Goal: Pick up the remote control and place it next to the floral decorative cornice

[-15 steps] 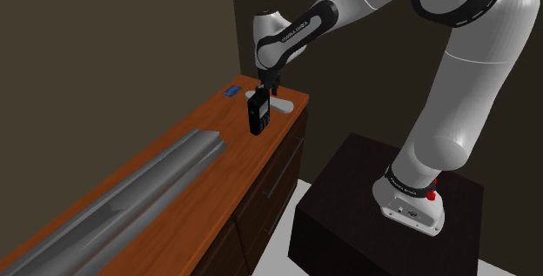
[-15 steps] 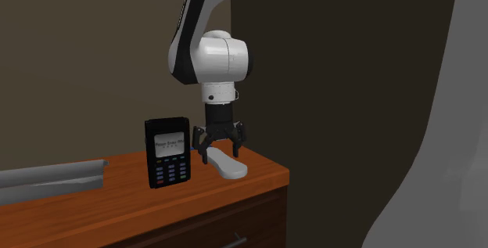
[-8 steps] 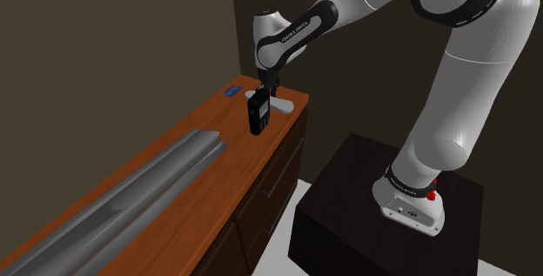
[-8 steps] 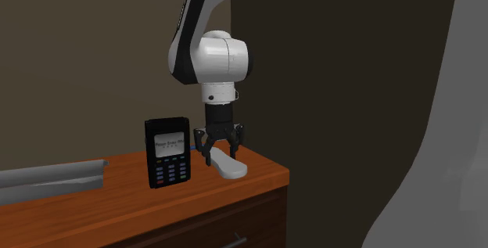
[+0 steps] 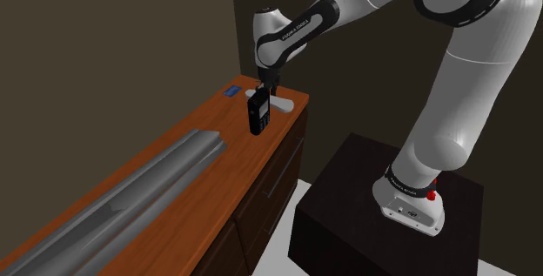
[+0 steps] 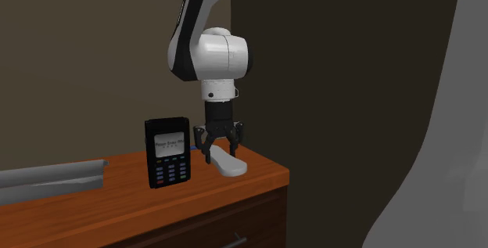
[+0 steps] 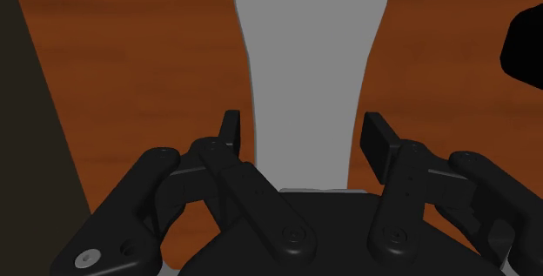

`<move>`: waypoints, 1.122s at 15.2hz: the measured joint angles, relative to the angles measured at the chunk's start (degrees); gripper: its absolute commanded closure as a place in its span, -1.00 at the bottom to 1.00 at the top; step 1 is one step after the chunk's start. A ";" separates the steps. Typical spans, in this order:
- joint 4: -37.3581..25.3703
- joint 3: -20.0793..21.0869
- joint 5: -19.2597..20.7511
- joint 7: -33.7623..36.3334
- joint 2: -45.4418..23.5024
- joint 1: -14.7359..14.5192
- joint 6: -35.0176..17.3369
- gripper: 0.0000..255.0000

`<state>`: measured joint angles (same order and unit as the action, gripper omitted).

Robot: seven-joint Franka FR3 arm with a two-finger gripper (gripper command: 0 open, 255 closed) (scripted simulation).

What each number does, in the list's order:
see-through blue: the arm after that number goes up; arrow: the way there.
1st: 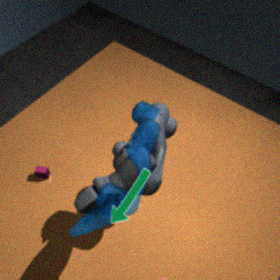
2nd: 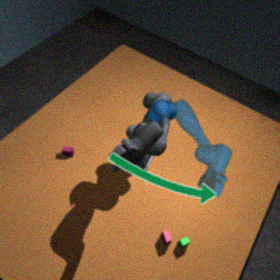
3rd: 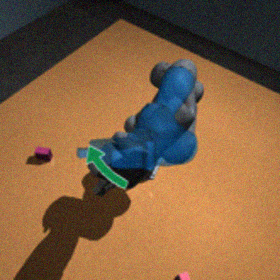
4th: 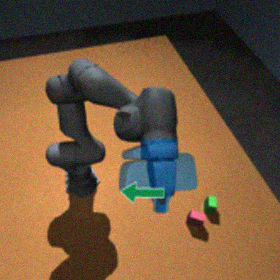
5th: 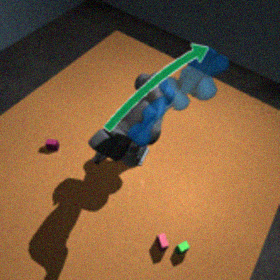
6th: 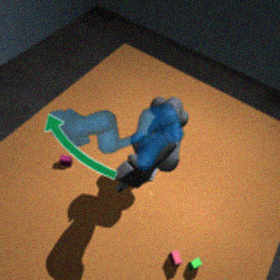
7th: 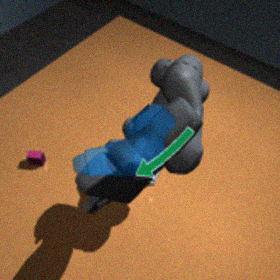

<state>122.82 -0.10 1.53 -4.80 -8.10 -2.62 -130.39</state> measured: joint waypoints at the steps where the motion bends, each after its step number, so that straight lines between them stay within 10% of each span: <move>1: -0.33 -0.01 -0.01 -0.05 0.29 0.01 0.61 1.00; 17: -6.11 0.03 -0.19 -0.33 6.01 0.00 12.09 1.00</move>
<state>116.72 -0.07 1.34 -5.13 -2.09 -2.62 -118.31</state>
